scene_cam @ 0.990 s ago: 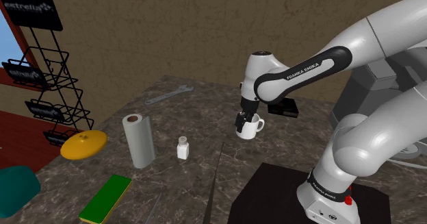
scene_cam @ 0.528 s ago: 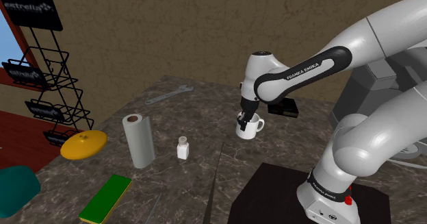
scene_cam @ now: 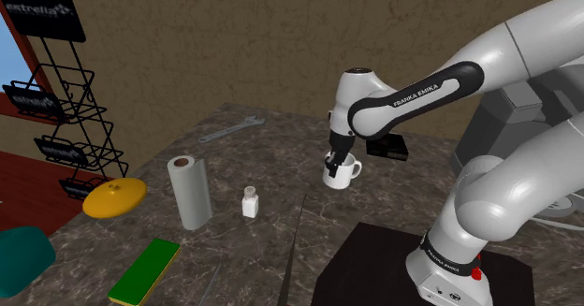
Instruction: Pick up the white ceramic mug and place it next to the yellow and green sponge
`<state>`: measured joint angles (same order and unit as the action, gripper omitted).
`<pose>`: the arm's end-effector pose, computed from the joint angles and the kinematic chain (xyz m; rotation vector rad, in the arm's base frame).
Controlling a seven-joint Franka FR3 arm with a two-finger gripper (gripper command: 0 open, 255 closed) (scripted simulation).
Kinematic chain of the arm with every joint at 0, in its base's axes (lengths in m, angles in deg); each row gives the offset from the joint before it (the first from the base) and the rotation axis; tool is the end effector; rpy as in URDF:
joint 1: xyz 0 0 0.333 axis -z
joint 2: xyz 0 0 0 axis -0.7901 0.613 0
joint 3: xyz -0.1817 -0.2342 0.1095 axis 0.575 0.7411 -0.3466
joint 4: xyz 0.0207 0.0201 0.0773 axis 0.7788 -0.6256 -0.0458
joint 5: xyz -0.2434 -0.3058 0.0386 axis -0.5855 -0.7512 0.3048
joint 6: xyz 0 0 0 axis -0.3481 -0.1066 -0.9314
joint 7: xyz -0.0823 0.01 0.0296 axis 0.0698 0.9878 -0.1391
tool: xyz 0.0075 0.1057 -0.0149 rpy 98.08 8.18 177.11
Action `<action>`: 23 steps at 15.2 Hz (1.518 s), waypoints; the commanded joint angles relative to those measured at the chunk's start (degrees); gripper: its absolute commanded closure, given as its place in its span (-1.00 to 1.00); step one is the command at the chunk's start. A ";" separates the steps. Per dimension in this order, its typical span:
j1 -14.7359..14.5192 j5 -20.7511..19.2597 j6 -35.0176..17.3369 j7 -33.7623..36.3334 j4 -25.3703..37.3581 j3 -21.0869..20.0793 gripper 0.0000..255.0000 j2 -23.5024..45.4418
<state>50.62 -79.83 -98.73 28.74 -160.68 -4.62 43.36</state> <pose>0.3647 0.0210 0.3533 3.1387 0.0552 0.0362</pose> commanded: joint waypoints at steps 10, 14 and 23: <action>0.01 -0.04 10.37 -0.09 5.03 0.18 1.00 -5.34; 0.01 -0.06 13.96 -0.10 7.26 0.22 1.00 -6.71; 0.03 -0.12 21.62 -0.12 12.90 0.33 1.00 -8.72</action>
<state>50.56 -79.86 -78.10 28.80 -148.53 -4.46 34.87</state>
